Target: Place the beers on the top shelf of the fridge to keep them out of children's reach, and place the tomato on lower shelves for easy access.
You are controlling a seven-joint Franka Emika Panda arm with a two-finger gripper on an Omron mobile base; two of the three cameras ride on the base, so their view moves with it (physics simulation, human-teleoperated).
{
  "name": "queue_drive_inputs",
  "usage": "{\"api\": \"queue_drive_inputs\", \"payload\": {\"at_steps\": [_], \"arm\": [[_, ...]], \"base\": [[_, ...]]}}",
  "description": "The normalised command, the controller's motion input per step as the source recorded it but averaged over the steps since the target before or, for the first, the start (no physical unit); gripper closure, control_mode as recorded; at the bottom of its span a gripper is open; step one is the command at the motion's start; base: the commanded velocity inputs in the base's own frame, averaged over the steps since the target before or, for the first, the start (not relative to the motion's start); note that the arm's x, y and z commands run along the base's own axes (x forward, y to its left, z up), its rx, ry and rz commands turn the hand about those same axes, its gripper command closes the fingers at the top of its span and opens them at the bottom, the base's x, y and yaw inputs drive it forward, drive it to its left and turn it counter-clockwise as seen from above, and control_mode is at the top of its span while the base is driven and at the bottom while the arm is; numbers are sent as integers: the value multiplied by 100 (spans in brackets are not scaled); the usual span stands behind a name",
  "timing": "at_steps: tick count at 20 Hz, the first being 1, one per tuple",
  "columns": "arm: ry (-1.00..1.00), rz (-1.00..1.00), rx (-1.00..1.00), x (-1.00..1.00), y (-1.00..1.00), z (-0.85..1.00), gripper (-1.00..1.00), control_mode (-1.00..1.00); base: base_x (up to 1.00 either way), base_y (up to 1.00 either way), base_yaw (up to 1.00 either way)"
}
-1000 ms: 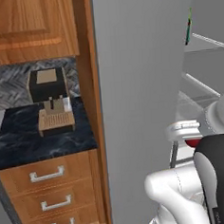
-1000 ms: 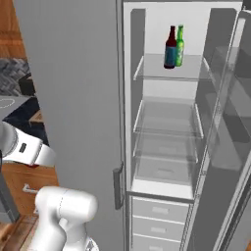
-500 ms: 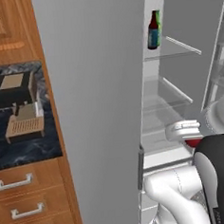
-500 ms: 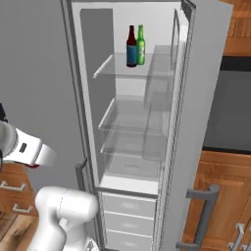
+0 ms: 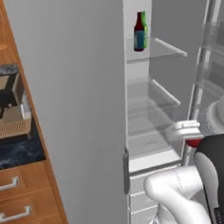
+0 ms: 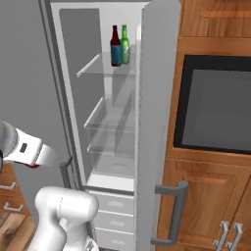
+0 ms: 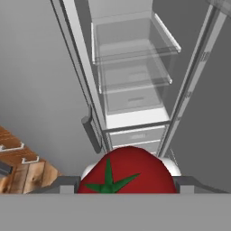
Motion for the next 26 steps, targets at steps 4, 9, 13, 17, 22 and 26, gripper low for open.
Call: {"api": "queue_drive_inputs", "payload": {"at_steps": [4, 9, 13, 17, 22, 26], "arm": [[0, 0, 0, 0, 0, 0, 100, 100], [0, 0, 0, 0, 0, 0, 100, 100], [0, 0, 0, 0, 0, 0, 100, 100], [0, 0, 0, 0, 0, 0, 100, 100], [0, 0, 0, 0, 0, 0, 100, 100], [0, 0, 0, 0, 0, 0, 100, 100]], "base": [[0, -40, 0], [0, -32, 0], [8, -1, 0], [26, 0, 0], [41, -1, 0], [40, -4, 0]]}}
